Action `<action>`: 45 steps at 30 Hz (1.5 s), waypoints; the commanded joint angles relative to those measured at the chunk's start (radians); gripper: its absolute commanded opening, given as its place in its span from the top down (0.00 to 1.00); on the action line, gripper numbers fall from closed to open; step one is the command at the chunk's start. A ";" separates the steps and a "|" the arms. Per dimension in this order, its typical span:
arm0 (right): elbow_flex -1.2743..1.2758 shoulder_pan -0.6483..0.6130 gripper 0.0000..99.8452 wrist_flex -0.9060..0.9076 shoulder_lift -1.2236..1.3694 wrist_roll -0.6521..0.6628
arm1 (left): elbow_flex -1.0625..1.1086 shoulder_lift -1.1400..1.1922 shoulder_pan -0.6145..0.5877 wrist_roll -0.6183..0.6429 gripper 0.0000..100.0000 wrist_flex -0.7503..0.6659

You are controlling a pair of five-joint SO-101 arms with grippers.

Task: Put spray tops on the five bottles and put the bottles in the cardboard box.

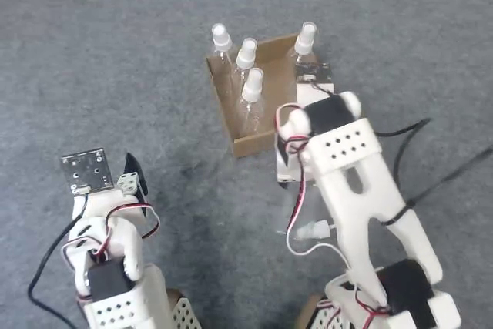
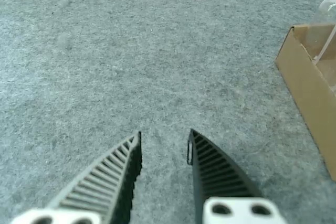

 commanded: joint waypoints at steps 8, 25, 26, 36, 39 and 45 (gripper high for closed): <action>0.012 0.266 0.94 0.036 -0.065 0.667 | -0.012 -0.018 0.002 -0.008 0.86 -0.032; 0.015 0.510 0.94 -0.056 -0.054 1.286 | -0.010 -0.018 0.002 -0.008 0.86 -0.032; 0.017 0.512 0.94 -0.064 -0.054 1.304 | -0.010 -0.018 0.002 -0.008 0.86 -0.032; 0.118 0.516 0.94 -0.268 0.077 1.373 | -0.010 -0.018 0.002 -0.008 0.86 -0.032; 0.121 0.516 0.94 -0.292 0.105 1.496 | -0.010 -0.018 0.002 -0.008 0.86 -0.032; 0.121 0.510 0.94 -0.325 0.182 1.573 | -0.010 -0.018 0.002 -0.008 0.86 -0.032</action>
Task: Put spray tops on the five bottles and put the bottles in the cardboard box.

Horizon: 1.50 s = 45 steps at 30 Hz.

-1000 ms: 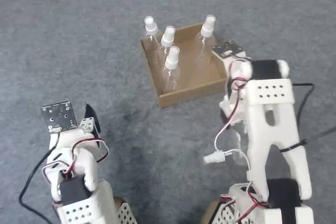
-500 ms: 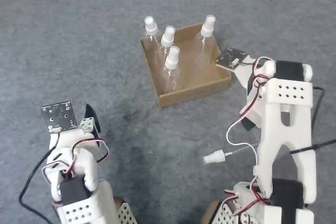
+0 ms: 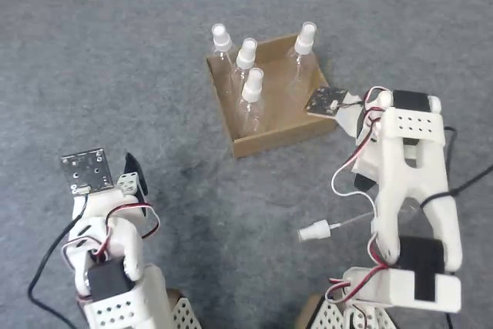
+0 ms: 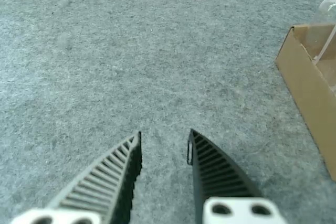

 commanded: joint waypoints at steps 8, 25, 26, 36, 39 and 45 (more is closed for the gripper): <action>-0.009 0.031 0.94 -0.159 0.137 0.040 | -0.012 -0.018 0.002 -0.008 0.86 -0.032; -0.009 0.025 0.77 -0.163 0.222 -0.008 | -0.012 -0.018 0.003 -0.008 0.86 -0.032; -0.009 0.025 0.75 -0.160 0.226 -0.008 | -0.012 -0.018 0.003 -0.008 0.86 -0.032; -0.009 0.030 0.81 -0.166 0.254 -0.103 | -0.012 -0.018 0.003 -0.008 0.86 -0.032; -0.009 0.027 0.81 -0.165 0.254 -0.147 | -0.012 -0.018 0.003 -0.008 0.86 -0.032; -0.008 0.027 0.81 -0.168 0.254 -0.230 | -0.012 -0.018 0.003 -0.008 0.86 -0.032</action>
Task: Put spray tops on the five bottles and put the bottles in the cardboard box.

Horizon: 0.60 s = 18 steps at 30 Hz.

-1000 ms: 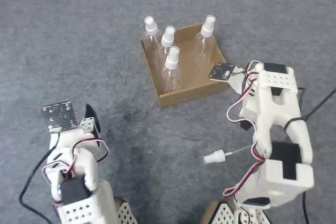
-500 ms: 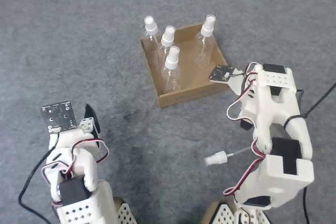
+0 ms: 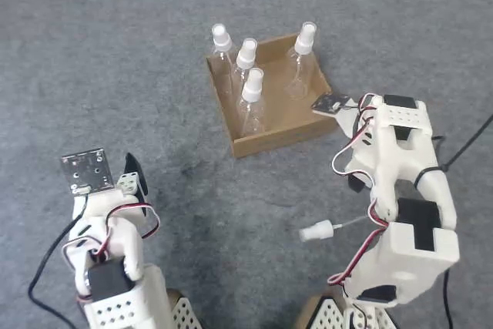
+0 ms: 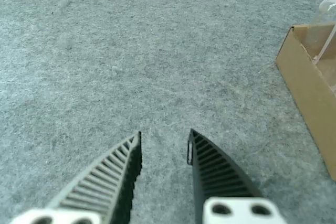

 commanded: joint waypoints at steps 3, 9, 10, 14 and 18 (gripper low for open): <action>0.000 0.010 0.81 -0.015 -0.018 -0.049 | -0.002 -0.018 0.003 -0.009 0.86 -0.044; 0.077 0.007 0.81 -0.107 -0.018 -0.049 | 0.012 -0.018 0.003 -0.009 0.86 -0.061; 0.081 0.010 0.81 -0.110 -0.018 -0.049 | 0.012 -0.018 0.003 -0.009 0.86 -0.061; 0.083 0.013 0.87 -0.107 -0.030 -0.049 | 0.012 -0.018 0.003 -0.009 0.86 -0.061; 0.064 0.007 0.96 -0.070 -0.030 -0.061 | 0.012 -0.018 0.003 -0.009 0.86 -0.061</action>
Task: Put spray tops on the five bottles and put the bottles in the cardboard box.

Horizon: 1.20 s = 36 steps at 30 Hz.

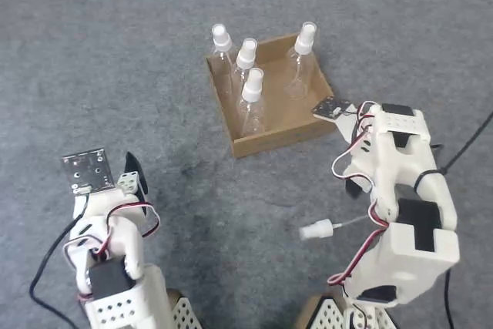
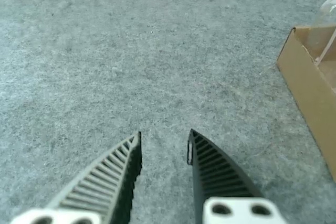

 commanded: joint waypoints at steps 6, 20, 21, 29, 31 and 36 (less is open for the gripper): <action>-0.087 0.002 0.95 0.145 -0.030 -0.026 | -0.013 -0.018 0.003 -0.009 0.86 -0.029; 0.031 -0.024 0.97 0.199 -0.268 -0.021 | -0.013 -0.018 0.003 -0.009 0.86 -0.029; 0.060 -0.035 0.97 0.199 -0.303 -0.021 | -0.013 -0.018 0.005 -0.009 0.86 -0.029; 0.230 -0.150 0.97 0.199 -0.509 -0.017 | -0.012 -0.018 0.025 -0.009 0.86 -0.029; 0.247 -0.151 0.97 0.208 -0.535 0.035 | -0.012 -0.018 0.025 -0.009 0.86 -0.029; 0.262 -0.102 0.97 0.209 -0.555 0.196 | -0.012 -0.018 0.023 -0.009 0.86 -0.029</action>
